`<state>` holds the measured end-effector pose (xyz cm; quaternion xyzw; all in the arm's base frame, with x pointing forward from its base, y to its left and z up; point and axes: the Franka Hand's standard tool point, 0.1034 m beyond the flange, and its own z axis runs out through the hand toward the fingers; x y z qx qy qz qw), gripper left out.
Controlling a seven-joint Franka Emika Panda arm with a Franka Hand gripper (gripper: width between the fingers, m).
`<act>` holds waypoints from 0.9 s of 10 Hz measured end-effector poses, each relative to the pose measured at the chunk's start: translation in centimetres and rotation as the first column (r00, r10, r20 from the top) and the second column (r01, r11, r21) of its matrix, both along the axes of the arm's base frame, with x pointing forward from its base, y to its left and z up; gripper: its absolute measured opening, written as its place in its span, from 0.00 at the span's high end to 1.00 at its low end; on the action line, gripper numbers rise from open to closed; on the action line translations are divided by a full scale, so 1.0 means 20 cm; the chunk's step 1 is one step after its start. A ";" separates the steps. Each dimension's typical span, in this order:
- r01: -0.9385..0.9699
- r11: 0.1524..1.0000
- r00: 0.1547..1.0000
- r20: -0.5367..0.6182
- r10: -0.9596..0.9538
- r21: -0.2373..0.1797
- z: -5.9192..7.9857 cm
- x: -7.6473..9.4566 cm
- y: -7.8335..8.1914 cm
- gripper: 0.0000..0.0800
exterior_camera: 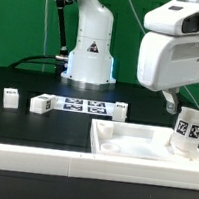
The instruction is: Assemble square table
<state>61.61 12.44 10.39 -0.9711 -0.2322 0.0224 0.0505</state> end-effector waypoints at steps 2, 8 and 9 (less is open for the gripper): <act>-0.039 0.997 0.994 0.100 0.045 -0.061 -0.01 0.05 -0.01 0.19; -0.037 0.998 0.993 0.111 0.043 -0.058 -0.03 0.05 -0.02 0.19; -0.037 0.998 0.993 0.111 0.043 -0.058 -0.03 0.05 -0.02 0.19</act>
Offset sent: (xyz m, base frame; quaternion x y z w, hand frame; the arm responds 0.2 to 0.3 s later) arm 0.0000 0.0000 0.0000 0.0000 0.0000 0.0000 1.0000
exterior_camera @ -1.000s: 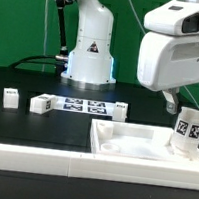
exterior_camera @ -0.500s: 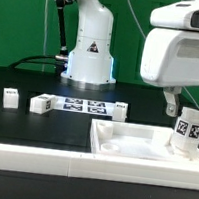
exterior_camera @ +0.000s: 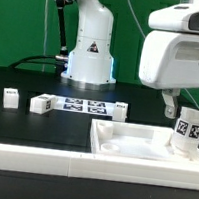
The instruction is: Assemble square table
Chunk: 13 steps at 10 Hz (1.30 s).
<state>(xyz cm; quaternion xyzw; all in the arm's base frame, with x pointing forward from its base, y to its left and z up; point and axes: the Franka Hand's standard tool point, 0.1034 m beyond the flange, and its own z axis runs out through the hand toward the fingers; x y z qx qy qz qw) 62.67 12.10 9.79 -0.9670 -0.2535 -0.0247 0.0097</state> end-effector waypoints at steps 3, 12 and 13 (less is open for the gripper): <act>-0.007 1.000 1.000 -0.007 0.007 0.000 -0.02 -0.02 0.02 0.19; 0.022 1.000 1.000 -0.007 -0.022 0.002 -0.02 -0.01 0.02 0.64; 0.096 0.995 0.995 -0.010 -0.096 0.005 -0.02 -0.01 0.02 0.64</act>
Offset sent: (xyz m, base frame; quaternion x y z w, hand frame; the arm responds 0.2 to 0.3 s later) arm -0.0017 0.0038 -0.0043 0.0000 0.0011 -0.0025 1.0000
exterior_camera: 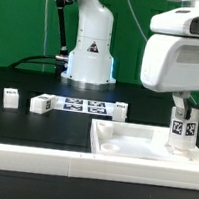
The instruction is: Assemble square table
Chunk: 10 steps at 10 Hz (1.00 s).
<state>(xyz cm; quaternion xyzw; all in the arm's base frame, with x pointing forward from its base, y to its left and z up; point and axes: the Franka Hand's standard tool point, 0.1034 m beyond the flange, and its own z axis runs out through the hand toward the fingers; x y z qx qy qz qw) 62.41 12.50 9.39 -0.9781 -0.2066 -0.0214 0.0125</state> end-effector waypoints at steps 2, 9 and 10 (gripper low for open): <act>0.143 0.990 0.990 -0.008 -0.143 0.009 0.00 0.00 -0.01 0.64; 0.604 0.795 0.797 -0.042 -0.603 0.051 -0.01 0.03 -0.03 0.64; 0.640 0.767 0.769 -0.045 -0.638 0.050 -0.01 0.03 -0.04 0.64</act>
Offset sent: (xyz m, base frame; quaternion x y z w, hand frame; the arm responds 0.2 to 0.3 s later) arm 0.0010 -0.0036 -0.0125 0.0400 -0.0116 0.2597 0.9648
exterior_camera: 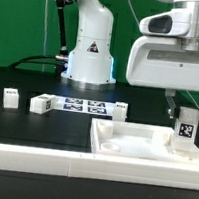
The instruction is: Assemble square table
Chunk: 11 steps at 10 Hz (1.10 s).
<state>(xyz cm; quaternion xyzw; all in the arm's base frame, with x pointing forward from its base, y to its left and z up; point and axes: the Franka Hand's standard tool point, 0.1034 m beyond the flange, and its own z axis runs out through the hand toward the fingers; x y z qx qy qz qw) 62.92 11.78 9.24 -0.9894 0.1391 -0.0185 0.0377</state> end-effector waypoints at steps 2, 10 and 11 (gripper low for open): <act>0.116 0.993 0.993 -0.008 -0.116 0.001 0.00 0.00 0.00 0.64; 0.597 0.800 0.802 -0.083 -0.592 0.061 -0.01 0.01 -0.03 0.64; 0.663 0.746 0.748 -0.100 -0.656 0.062 -0.01 0.01 -0.03 0.64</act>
Offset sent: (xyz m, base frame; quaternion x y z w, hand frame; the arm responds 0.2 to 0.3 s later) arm -0.0017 -0.0034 -0.0025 -0.0083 -0.0089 0.2034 0.9790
